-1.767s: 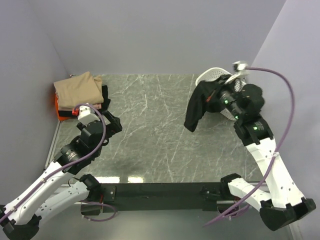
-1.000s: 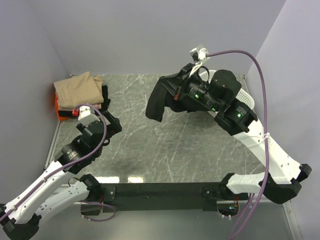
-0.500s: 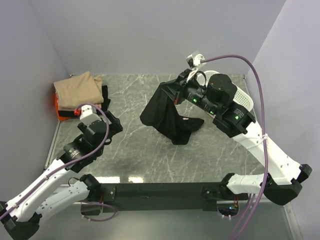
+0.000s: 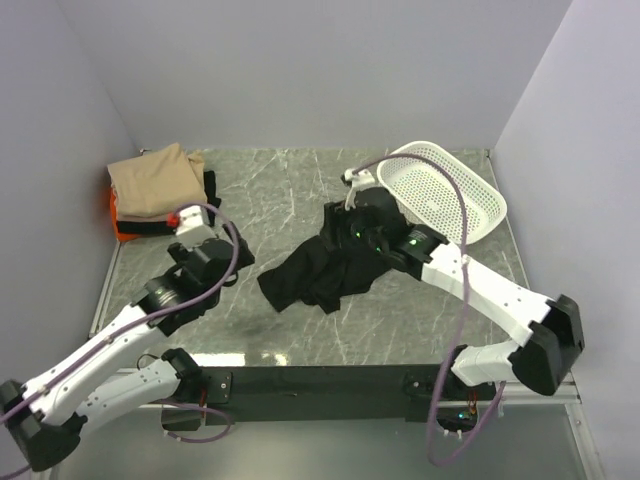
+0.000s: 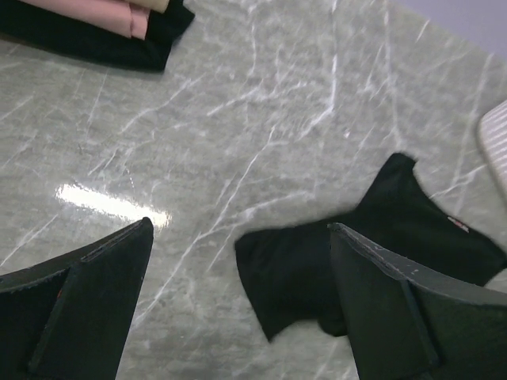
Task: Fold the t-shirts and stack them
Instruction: Move the tshirt to the center of the board, then flatten the tshirt out
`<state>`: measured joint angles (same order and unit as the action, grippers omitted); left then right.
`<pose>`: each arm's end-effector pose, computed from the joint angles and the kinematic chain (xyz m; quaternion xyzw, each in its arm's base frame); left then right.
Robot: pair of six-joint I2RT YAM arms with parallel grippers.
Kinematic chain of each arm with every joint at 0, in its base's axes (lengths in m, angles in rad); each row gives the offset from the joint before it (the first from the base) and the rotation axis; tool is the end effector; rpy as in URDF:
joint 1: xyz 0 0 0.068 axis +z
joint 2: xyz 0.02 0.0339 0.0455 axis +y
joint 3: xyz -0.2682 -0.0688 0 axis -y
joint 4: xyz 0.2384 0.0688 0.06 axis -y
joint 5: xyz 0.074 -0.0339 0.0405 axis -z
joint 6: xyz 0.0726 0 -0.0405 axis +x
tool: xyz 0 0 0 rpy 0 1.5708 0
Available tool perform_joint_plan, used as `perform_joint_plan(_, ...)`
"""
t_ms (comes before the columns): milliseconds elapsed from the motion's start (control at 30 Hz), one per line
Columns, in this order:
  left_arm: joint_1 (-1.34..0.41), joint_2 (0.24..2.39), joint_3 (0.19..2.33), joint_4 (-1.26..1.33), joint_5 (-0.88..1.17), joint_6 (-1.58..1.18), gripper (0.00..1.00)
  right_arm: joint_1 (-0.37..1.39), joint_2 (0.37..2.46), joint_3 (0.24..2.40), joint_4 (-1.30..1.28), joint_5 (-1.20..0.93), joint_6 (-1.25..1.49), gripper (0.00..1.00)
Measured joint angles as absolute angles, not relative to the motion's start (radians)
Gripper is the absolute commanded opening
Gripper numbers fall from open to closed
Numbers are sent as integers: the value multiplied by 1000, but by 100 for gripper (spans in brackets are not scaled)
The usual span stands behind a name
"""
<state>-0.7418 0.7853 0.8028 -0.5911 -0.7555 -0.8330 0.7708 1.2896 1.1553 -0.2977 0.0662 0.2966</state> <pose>0.1621 -0.0810 0.2985 -0.2134 0.8074 -0.0863 0.5432 0.2349 0.2215 0.3374 -0.1804 0.8224 0.2501 0.4781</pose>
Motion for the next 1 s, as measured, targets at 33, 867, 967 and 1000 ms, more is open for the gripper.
perform_joint_plan(33,-750,805,802,-590,-759,-833,99,758,1310,1127,-318,97,307,72)
perform_joint_plan(867,-955,1369,856,-249,-543,-762,99,400,1554,854,-222,73,456,69)
perform_joint_plan(967,-957,1449,916,-227,-548,-748,99,396,1555,845,-200,59,457,69)
perform_joint_plan(1000,-957,1473,933,-220,-548,-744,99,393,1555,842,-195,56,457,69)
